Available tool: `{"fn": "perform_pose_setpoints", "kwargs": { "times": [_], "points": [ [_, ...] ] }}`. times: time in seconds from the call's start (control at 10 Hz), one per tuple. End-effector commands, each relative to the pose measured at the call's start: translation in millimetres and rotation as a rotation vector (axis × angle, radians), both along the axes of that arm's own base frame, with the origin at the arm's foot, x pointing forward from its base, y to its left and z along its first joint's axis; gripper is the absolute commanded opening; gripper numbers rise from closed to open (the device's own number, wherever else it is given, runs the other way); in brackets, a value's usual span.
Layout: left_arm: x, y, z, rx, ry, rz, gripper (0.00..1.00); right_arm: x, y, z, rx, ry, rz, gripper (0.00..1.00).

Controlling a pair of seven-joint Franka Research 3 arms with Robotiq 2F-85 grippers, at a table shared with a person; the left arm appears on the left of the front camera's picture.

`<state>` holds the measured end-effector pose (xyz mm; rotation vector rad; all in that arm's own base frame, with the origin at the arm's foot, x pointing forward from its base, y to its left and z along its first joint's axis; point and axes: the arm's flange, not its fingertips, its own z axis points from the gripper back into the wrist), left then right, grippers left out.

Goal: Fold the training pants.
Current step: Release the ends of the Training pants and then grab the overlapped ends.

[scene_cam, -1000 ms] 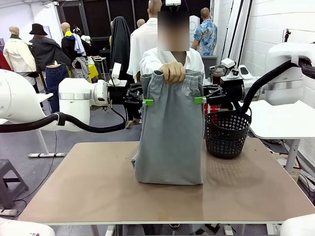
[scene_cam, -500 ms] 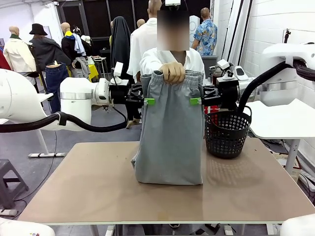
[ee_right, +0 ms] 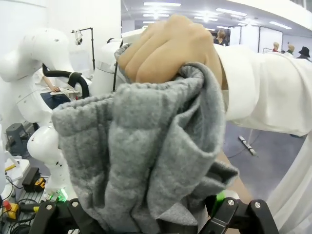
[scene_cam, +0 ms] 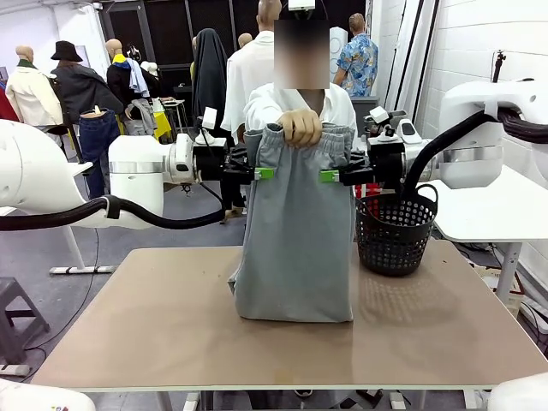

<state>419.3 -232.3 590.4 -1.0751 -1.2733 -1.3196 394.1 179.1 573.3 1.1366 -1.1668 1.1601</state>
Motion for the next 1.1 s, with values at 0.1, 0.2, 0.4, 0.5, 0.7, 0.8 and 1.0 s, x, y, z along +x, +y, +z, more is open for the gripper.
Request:
{"fn": "perform_pose_setpoints", "kwargs": {
  "times": [0.1,0.2,0.4,0.5,0.7,0.8,1.0],
  "points": [
    [9.0,-16.6,2.1,0.009,0.021,0.004,1.0,12.8,11.1,-1.4,0.026,-0.021,-0.027,1.0],
    [10.7,-19.9,1.2,0.01,0.028,-0.002,1.0,16.4,12.0,-0.2,0.033,-0.027,-0.042,1.0],
    [11.3,-25.3,0.3,-0.005,0.043,-0.028,1.0,18.9,14.1,-0.1,0.05,-0.009,-0.026,1.0],
    [11.5,-27.3,0.0,-0.005,0.047,-0.042,1.0,18.4,15.0,-0.6,0.038,-0.001,-0.013,1.0],
    [10.5,-31.8,1.3,-0.005,0.057,-0.06,1.0,15.4,18.9,-1.7,0.026,0.014,0.01,1.0],
    [8.8,-35.1,2.6,-0.008,0.067,-0.058,1.0,11.6,21.4,-1.7,0.022,0.022,0.021,1.0],
    [8.2,-39.6,4.5,-0.009,0.088,-0.031,1.0,9.8,25.3,-2.0,0.005,0.023,0.011,1.0]
  ]
}}
